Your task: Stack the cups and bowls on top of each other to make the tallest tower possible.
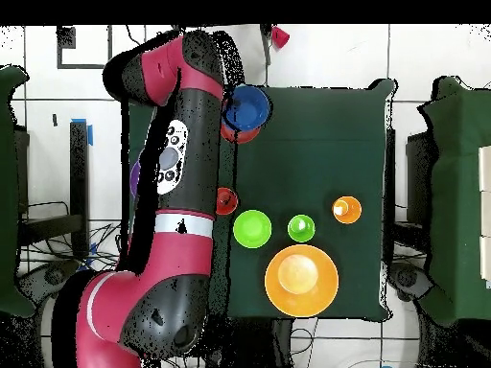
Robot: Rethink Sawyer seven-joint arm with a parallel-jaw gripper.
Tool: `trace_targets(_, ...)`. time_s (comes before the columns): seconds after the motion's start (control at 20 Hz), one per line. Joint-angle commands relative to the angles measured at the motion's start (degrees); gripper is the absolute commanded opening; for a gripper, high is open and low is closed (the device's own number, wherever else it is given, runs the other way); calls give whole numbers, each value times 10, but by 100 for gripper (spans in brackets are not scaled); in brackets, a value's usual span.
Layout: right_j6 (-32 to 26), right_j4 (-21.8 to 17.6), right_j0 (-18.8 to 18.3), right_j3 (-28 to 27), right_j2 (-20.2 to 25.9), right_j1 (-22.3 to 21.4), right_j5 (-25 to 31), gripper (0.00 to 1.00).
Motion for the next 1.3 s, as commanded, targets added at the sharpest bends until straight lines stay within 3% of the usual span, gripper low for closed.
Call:
trace_targets(0.05, 150, 17, 10, 29, 32, 5, -21, 0)
trace_targets(0.8, 145, 21, 3, 30, 37, 8, -31, 0)
trace_targets(1.3, 104, 27, -6, 31, 38, 3, -12, 0)
